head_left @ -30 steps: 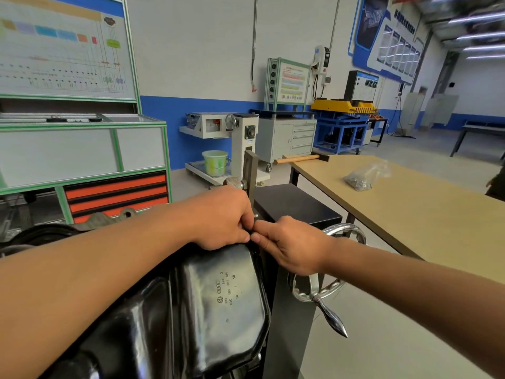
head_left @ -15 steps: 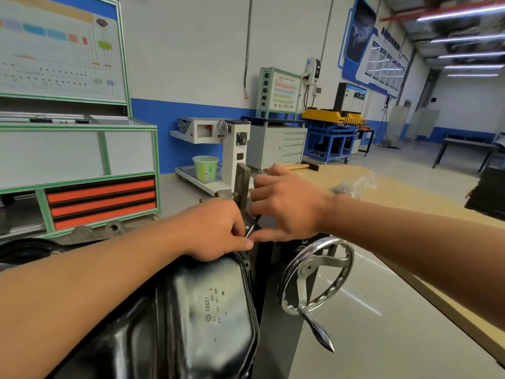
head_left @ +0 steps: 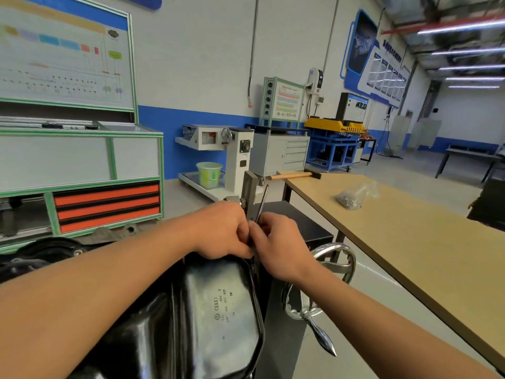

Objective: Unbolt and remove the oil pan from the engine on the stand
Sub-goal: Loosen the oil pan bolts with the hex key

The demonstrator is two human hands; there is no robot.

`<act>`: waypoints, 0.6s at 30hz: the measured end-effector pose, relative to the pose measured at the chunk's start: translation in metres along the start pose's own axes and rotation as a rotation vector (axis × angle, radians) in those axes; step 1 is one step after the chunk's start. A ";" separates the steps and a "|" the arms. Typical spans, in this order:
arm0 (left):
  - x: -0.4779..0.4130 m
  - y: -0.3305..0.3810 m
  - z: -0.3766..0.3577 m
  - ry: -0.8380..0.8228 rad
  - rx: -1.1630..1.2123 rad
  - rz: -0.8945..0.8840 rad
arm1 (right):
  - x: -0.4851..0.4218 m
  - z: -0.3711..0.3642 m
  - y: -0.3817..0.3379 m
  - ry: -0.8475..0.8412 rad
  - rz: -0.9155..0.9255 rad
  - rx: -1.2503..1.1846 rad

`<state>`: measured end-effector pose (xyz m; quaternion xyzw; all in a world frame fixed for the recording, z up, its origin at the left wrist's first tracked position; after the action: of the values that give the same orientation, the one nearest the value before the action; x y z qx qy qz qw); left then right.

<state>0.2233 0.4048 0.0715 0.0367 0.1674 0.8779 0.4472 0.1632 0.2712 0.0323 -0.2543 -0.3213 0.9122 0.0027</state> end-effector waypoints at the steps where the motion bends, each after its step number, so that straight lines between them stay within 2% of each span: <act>1: 0.002 -0.003 0.007 0.001 0.030 0.026 | -0.001 0.001 -0.002 -0.037 0.064 0.059; 5: 0.006 -0.019 0.038 0.241 0.245 0.152 | -0.010 0.005 -0.019 -0.202 0.277 0.250; 8: 0.008 -0.024 0.036 0.231 0.426 0.218 | -0.017 0.007 -0.027 -0.290 0.349 0.371; 11: 0.008 -0.022 0.031 0.252 0.540 0.204 | -0.016 0.013 -0.027 -0.305 0.359 0.339; 13: 0.006 -0.016 0.031 0.304 0.633 0.164 | -0.015 0.019 -0.029 -0.239 0.319 0.213; 15: 0.003 -0.010 0.033 0.368 0.699 0.101 | -0.013 0.022 -0.033 -0.136 0.187 -0.047; 18: 0.002 -0.005 0.038 0.401 0.590 0.024 | -0.008 0.007 -0.036 0.005 -0.213 -0.662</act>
<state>0.2343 0.4193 0.1051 -0.0068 0.4979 0.7866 0.3651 0.1613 0.2948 0.0618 -0.2087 -0.6244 0.7526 0.0162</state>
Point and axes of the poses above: each hand's wrist, its own x-axis away from the middle knuckle, its own z-axis out of the back of the hand, y = z × x, the point moved 2 cm from there along -x, towards the middle knuckle, and after that the axes turned 1 degree about z, right-handed, at the moved point
